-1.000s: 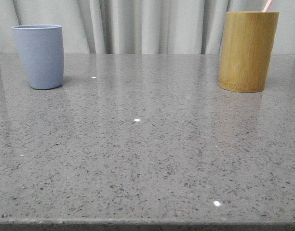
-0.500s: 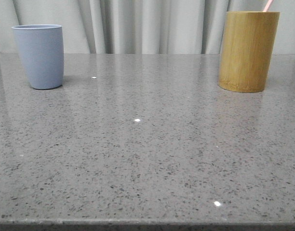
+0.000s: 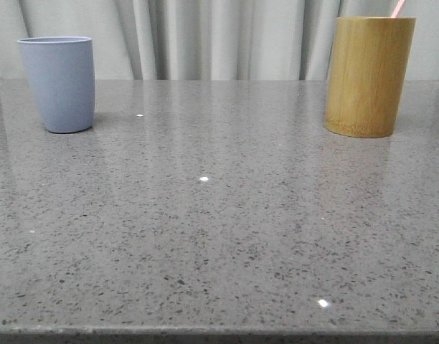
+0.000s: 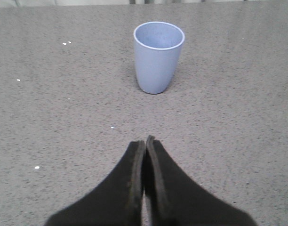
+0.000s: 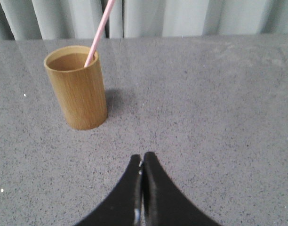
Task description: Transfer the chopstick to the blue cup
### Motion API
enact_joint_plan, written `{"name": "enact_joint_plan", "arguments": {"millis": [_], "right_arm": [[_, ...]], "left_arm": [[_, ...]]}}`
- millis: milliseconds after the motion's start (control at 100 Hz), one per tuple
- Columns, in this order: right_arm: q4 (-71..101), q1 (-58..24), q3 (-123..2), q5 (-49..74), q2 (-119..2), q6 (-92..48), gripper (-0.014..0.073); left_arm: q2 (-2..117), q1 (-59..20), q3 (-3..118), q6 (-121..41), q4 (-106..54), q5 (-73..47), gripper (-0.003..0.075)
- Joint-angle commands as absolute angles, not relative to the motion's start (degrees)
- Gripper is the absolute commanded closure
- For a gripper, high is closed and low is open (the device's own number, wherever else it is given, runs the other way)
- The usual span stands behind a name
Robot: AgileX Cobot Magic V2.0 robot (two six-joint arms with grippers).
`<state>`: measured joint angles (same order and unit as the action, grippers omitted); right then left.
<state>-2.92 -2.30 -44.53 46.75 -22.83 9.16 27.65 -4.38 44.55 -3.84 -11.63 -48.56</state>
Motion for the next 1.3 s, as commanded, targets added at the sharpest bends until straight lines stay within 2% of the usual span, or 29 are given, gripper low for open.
{"name": "enact_joint_plan", "arguments": {"millis": [0, 440, 510, 570, 640, 710, 820, 880, 950, 1010, 1290], "right_arm": [[-2.7, -2.1, -46.7, 44.0, -25.0, 8.7, 0.0662], [-2.7, -2.1, -46.7, 44.0, -25.4, 8.7, 0.0658], [-2.7, -2.1, -46.7, 44.0, -25.4, 8.7, 0.0630], [-2.7, -2.1, -46.7, 44.0, -25.4, 8.7, 0.0570], [-2.7, -2.1, -46.7, 43.9, -25.4, 8.7, 0.0472], [-2.7, -2.1, -46.7, 43.9, -25.4, 8.7, 0.0361], [-2.7, -2.1, -46.7, 43.8, -25.4, 8.7, 0.0201], [-2.7, -2.1, -46.7, 43.7, -25.4, 8.7, 0.0151], [-2.7, -2.1, -46.7, 43.4, -25.4, 8.7, 0.0123], [-2.7, -2.1, -46.7, 43.0, -25.4, 8.7, 0.0124], [-2.7, -2.1, -46.7, 42.8, -25.4, 8.7, 0.0124]], "left_arm": [[29.5, -4.3, 46.7, -3.1, -14.1, -45.4, 0.0739], [29.9, -4.3, 46.7, -3.1, -14.1, -46.4, 0.0739], [29.9, -4.3, 46.7, -3.1, -14.1, -46.5, 0.0738], [29.9, -4.3, 46.7, -3.1, -14.1, -46.5, 0.0726], [29.9, -4.3, 46.7, -3.1, -14.1, -46.5, 0.0671], [29.9, -4.3, 46.7, -3.1, -14.1, -46.5, 0.0566], [29.9, -4.3, 46.7, -3.2, -14.1, -46.5, 0.0308], [29.9, -4.3, 46.7, -3.7, -14.1, -46.5, 0.0161], [29.9, -4.3, 46.7, -3.7, -13.9, -46.0, 0.0064], [29.9, -4.3, 46.7, -3.7, -13.9, -46.0, 0.0046], [30.0, -4.3, 46.7, -3.7, -17.3, -44.2, 0.0097]]}}
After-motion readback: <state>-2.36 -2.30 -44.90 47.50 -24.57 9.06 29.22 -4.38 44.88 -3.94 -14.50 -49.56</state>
